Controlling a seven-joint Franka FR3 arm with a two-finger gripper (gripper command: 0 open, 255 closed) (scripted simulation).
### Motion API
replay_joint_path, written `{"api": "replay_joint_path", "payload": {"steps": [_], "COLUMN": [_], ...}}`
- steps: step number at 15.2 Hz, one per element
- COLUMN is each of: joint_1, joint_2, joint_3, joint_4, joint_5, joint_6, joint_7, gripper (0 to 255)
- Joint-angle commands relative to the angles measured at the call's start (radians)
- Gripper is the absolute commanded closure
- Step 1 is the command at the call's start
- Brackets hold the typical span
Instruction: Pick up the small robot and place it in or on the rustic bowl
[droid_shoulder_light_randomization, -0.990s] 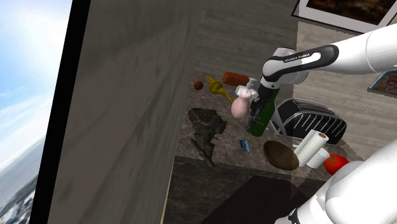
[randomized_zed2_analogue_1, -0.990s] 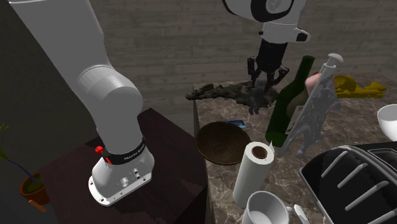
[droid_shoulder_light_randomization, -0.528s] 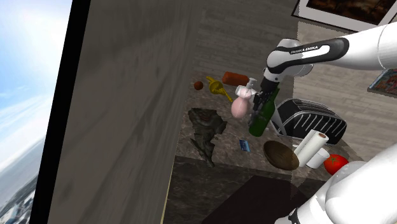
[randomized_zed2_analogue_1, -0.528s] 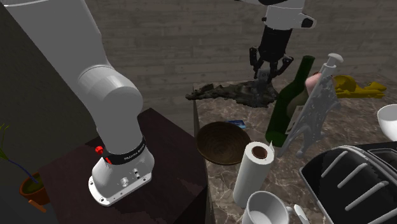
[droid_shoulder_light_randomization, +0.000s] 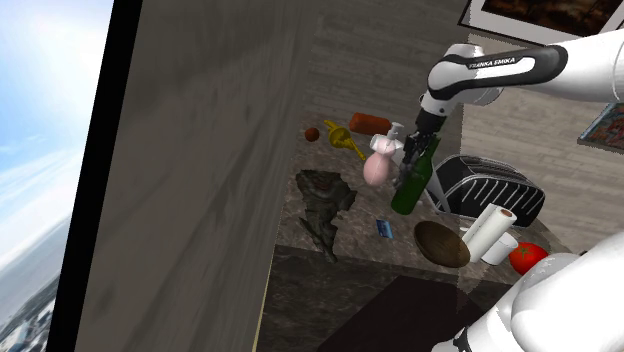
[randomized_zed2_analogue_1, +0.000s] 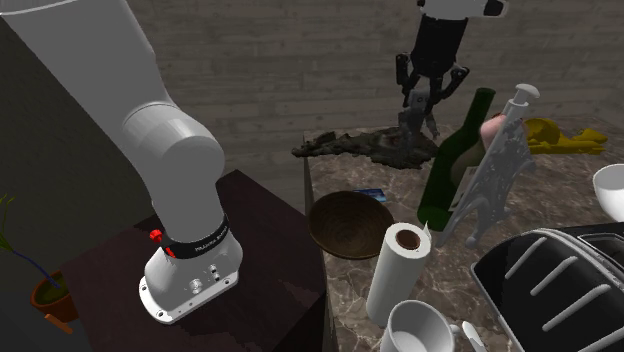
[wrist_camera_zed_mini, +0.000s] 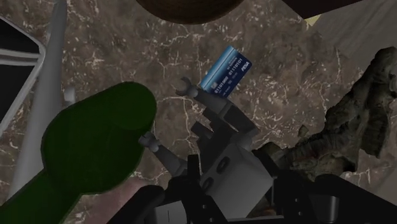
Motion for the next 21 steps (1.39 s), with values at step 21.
{"api": "replay_joint_path", "payload": {"steps": [21], "joint_1": [-0.183], "joint_2": [-0.631], "joint_3": [0.029], "joint_4": [-0.418], "joint_5": [-0.218], "joint_6": [-0.196], "joint_7": [-0.004], "gripper": [255]}}
